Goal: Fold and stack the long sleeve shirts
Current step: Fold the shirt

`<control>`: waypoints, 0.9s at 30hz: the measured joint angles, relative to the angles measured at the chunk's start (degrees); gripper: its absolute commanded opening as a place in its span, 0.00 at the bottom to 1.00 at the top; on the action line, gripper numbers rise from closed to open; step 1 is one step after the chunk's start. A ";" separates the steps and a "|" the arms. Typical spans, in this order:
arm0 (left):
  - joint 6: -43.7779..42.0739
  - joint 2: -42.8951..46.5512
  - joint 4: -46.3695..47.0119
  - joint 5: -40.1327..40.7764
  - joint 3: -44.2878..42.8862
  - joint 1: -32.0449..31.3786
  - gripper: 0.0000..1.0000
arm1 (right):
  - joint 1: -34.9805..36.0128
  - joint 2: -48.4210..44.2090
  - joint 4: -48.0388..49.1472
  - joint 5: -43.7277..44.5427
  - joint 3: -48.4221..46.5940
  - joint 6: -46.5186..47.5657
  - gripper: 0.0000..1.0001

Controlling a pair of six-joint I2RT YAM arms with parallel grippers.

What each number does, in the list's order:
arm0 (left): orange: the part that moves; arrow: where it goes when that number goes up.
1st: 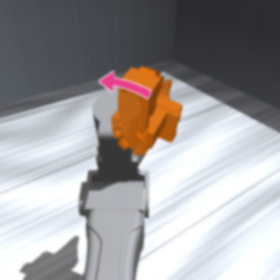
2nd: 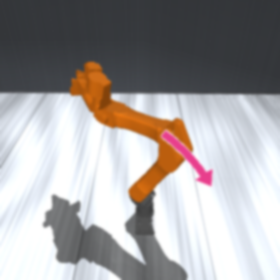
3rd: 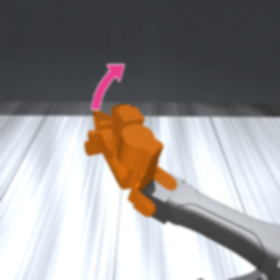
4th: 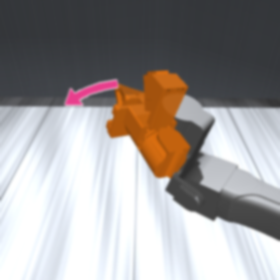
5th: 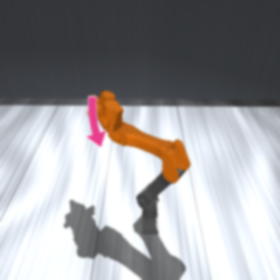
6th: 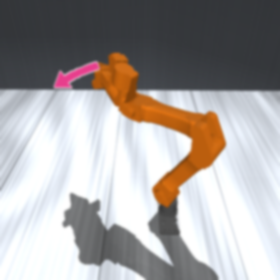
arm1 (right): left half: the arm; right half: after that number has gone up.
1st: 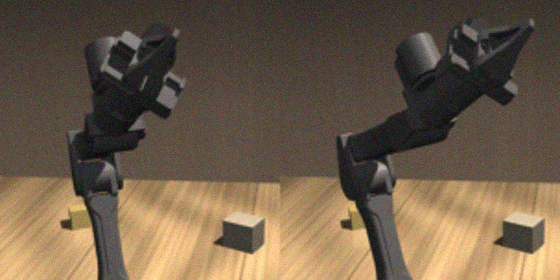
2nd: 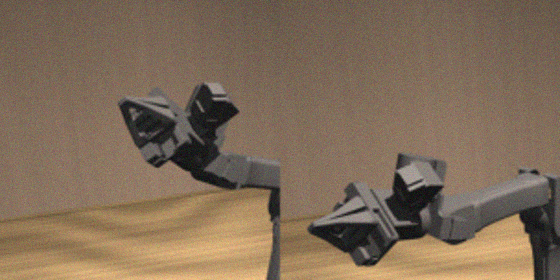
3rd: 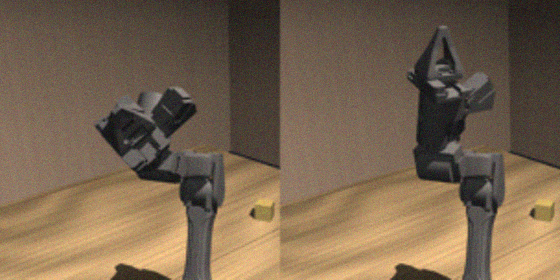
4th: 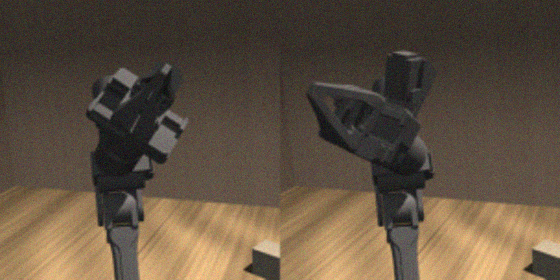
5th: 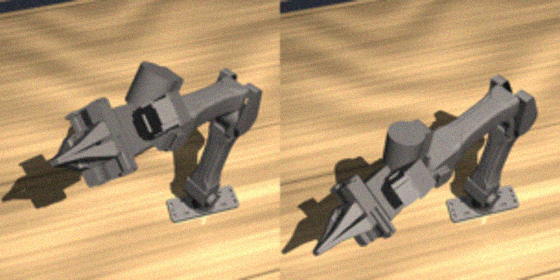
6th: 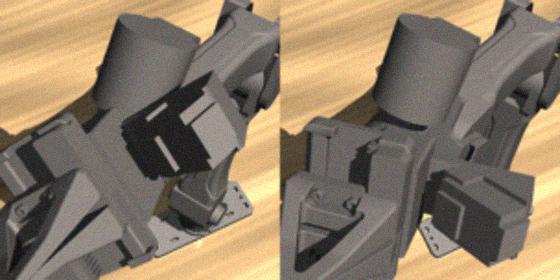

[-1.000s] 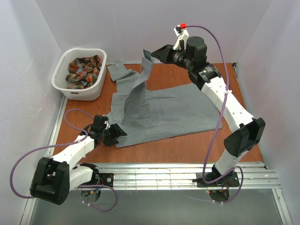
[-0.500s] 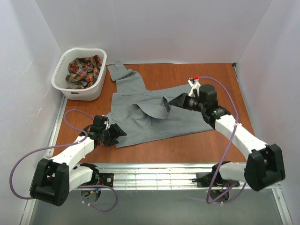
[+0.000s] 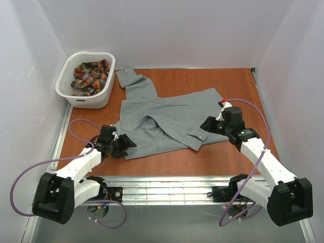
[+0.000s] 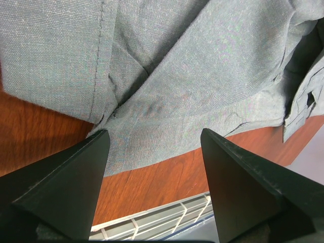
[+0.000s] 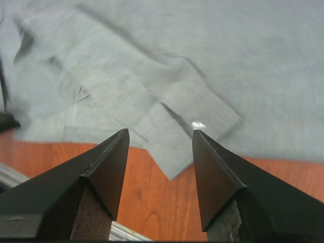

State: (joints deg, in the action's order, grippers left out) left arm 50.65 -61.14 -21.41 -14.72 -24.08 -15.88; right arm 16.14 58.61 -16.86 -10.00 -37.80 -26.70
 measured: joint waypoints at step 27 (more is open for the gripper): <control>-0.22 -0.42 0.02 -0.09 -0.04 0.02 0.69 | 39.12 46.66 2.27 32.37 -31.04 39.21 0.42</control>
State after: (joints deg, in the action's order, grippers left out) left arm 50.43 -61.56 -21.39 -14.81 -24.12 -15.86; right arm 55.27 105.27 -14.59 22.37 -68.84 12.51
